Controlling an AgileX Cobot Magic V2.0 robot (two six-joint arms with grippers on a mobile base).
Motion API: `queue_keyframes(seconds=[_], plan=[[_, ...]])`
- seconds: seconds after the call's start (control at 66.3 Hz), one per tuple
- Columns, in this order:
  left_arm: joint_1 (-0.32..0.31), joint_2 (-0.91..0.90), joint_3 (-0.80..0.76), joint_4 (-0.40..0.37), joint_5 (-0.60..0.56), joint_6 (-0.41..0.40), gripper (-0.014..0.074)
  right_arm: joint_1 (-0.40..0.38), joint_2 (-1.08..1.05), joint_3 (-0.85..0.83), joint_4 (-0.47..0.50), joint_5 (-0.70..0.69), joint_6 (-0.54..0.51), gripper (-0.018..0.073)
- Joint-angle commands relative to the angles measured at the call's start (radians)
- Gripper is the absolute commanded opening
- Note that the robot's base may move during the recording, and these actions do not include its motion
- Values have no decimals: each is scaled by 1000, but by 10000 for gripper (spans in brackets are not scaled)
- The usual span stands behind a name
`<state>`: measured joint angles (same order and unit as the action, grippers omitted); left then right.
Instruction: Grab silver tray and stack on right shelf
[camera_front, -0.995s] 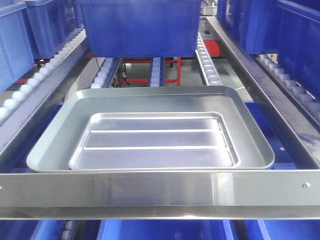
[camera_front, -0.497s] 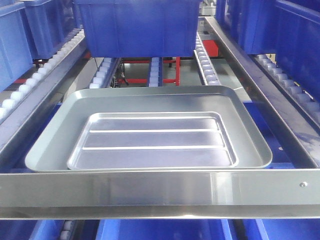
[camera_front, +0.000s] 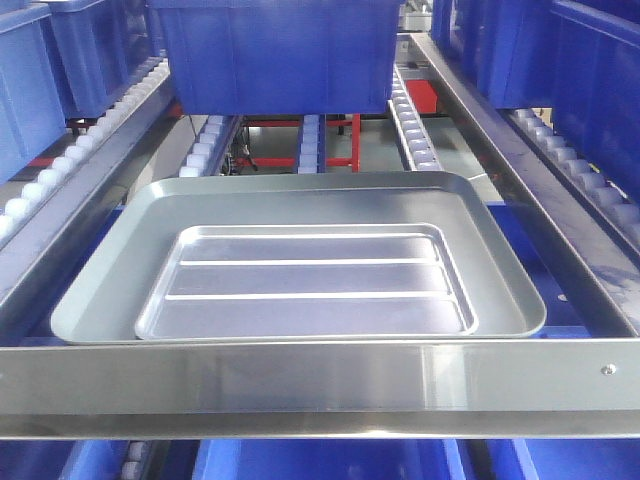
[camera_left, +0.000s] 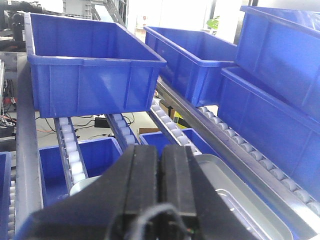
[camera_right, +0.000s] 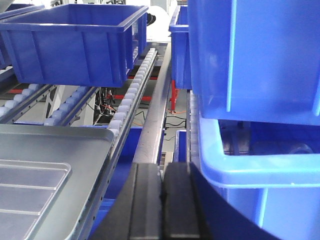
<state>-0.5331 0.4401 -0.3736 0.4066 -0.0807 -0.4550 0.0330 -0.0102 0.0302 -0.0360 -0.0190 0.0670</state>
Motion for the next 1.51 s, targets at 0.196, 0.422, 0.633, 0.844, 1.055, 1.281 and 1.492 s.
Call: queue_keyframes(seconds=[0.196,0.422,0.633,0.844,1.055,1.281,1.492], plan=[[0,1,-29,1,-80,0,-90,-4,-19,-1,3,-100,1,49],[1,1,-26,7,-42,6,-90,-4,-19,-1,3,-100,1,49],[143,-58,67,-312,-11,192,-90,-4,-19,-1,3,-100,1,49],[434,-272,289,-345,-215,349,-90,-4,-19,-1,3,-100,1,49],[487,-465,432,-387,-116,371,-90,-4,-19,-1,3,-100,1,49],[456,-465,430,-424,-51,455,-90,-4,-18,-1,3,-99,1,49],[456,-465,430,-422,-52,434,-90,-4,-18,-1,3,-99,1,49]])
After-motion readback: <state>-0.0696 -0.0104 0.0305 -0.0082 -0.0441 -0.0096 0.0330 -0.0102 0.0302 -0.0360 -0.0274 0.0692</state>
